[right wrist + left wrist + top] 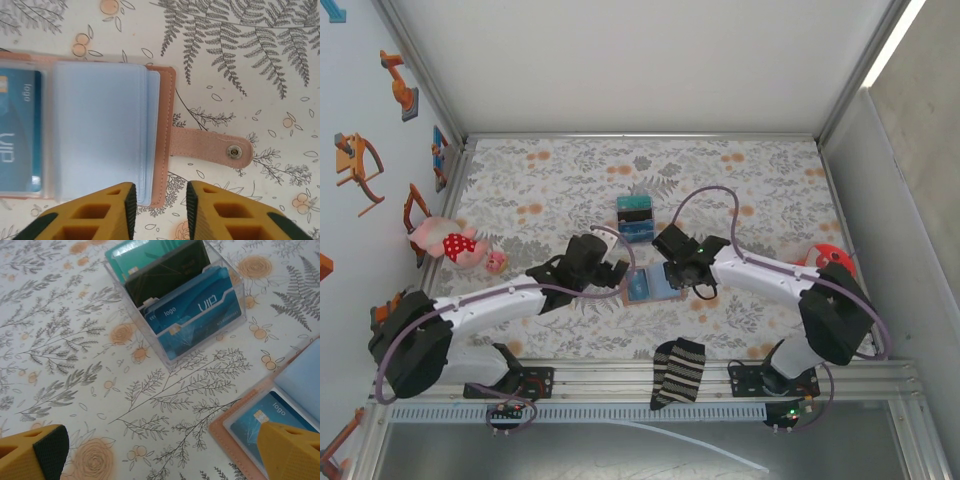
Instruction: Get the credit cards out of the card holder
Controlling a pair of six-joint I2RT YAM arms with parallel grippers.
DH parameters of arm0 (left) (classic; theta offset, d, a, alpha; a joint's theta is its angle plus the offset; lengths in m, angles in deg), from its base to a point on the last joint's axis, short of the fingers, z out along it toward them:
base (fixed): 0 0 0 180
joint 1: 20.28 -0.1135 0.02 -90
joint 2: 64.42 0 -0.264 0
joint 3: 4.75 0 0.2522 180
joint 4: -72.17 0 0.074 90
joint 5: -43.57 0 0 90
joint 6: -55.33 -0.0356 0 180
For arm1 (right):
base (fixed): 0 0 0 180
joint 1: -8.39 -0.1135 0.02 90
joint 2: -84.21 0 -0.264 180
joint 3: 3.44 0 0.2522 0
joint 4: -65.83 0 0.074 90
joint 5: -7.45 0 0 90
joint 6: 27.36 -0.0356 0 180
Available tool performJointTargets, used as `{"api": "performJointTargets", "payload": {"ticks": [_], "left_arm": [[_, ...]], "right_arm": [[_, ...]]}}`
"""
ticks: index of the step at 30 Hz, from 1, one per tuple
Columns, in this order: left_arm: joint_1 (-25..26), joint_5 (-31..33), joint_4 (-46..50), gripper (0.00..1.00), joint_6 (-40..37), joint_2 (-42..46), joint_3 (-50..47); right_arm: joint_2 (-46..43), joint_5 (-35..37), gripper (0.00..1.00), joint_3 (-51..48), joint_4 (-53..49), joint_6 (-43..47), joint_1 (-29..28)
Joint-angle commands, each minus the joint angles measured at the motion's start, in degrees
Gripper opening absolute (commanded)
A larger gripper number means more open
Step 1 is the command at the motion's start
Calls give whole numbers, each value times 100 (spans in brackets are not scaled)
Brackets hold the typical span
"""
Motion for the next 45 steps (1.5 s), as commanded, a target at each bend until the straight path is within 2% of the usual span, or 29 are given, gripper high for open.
{"api": "performJointTargets", "payload": {"ticks": [1, 5, 8, 22, 45], "left_arm": [[124, -75, -347, 97, 83, -313, -69], [164, -115, -419, 97, 286, -694, -45], [164, -152, -391, 97, 394, -904, -30], [173, -155, -228, 97, 526, -1273, -94], [248, -91, 6, 97, 453, -1336, -72]], "right_arm": [[-312, -678, 25, -237, 433, -183, 193], [-498, -1255, 15, -370, 761, -228, 327], [-468, -1515, 13, -349, 844, -226, 329], [234, -2231, 14, -161, 1346, -434, 321], [1105, -2505, 22, 286, 1385, -488, 169]]}}
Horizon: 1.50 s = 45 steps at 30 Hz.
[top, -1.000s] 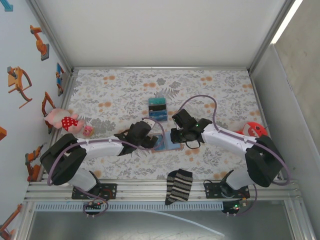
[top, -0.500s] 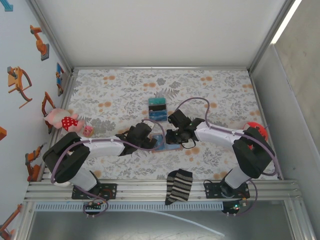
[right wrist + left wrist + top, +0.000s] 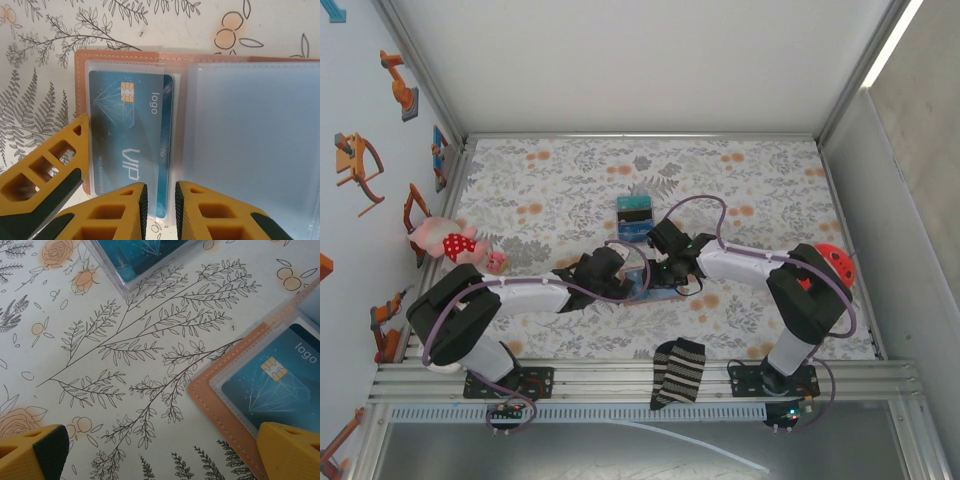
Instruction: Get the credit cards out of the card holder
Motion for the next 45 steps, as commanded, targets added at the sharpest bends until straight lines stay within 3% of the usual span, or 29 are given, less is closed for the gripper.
{"api": "performJointTargets", "payload": {"ticks": [1, 22, 35, 45], "left_arm": [[38, 55, 179, 97, 4, -57, 0], [77, 172, 375, 97, -50, -132, 111], [108, 240, 444, 97, -49, -157, 117], [126, 382, 572, 97, -72, -153, 142]], "right_arm": [[99, -120, 23, 159, 95, -70, -36], [486, -339, 30, 64, 370, -220, -38], [335, -702, 23, -113, 811, -313, -21], [0, -1315, 18, -660, 1886, -612, 172]]}}
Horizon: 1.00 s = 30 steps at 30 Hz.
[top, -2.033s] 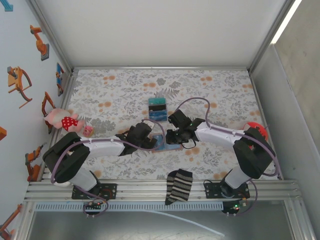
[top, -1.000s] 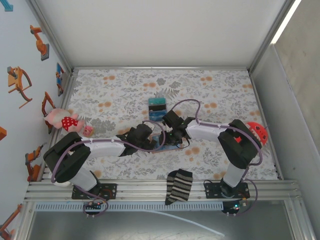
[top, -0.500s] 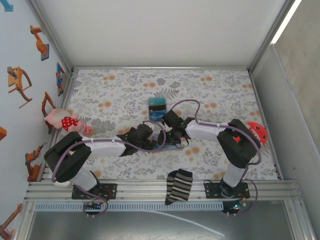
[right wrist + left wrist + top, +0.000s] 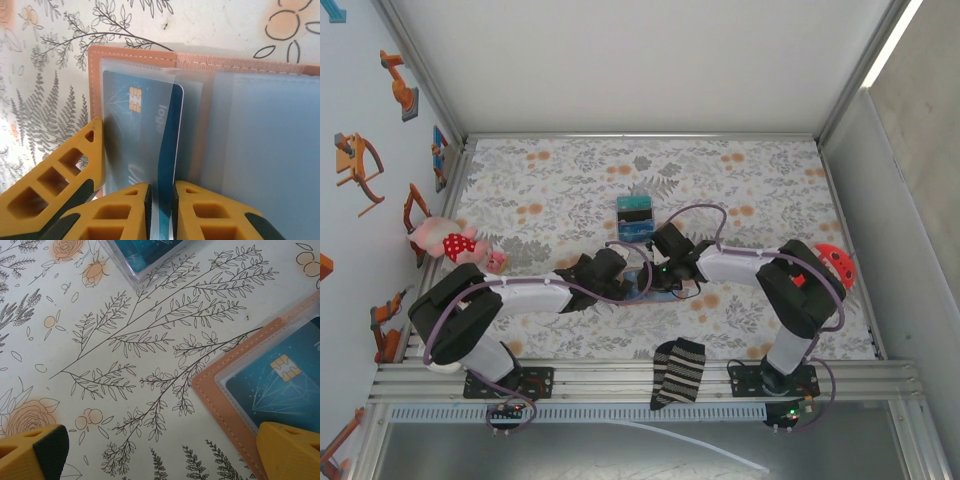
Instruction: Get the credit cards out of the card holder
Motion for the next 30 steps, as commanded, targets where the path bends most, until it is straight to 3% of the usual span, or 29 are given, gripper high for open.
{"api": "performJointTargets", "payload": {"ticks": [1, 8, 30], "left_arm": [[43, 64, 348, 97, -66, -97, 77], [63, 108, 389, 97, -72, -136, 107], [98, 261, 491, 97, -65, -222, 157]], "right_arm": [[-228, -438, 18, -142, 643, -199, 26], [-357, -583, 17, -392, 1012, -353, 142], [-625, -453, 0, -636, 892, -266, 365]]}}
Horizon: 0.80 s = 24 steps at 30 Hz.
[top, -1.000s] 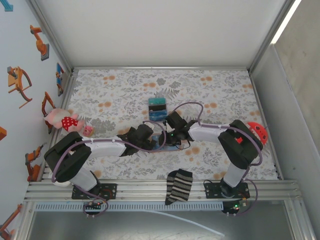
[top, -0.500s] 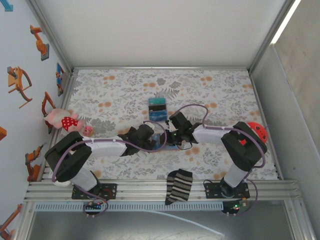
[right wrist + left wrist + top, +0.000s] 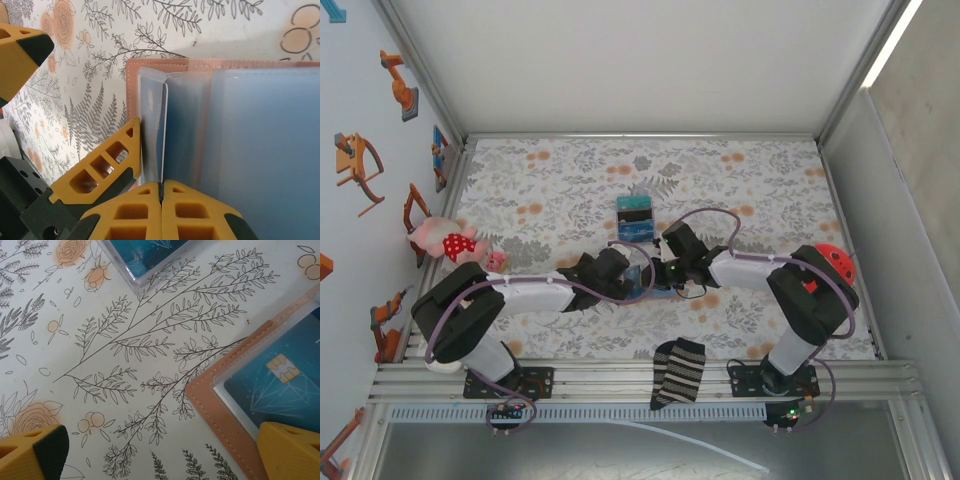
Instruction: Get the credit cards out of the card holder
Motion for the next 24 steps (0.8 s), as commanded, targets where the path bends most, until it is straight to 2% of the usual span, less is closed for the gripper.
{"api": "performJointTargets", "payload": {"ticks": [1, 24], "left_arm": [[17, 104, 370, 97, -62, -139, 19], [21, 241, 449, 97, -276, 3, 102]], "right_arm": [[-252, 105, 0, -65, -86, 89, 93], [-573, 608, 0, 146, -1182, 602, 281]]}}
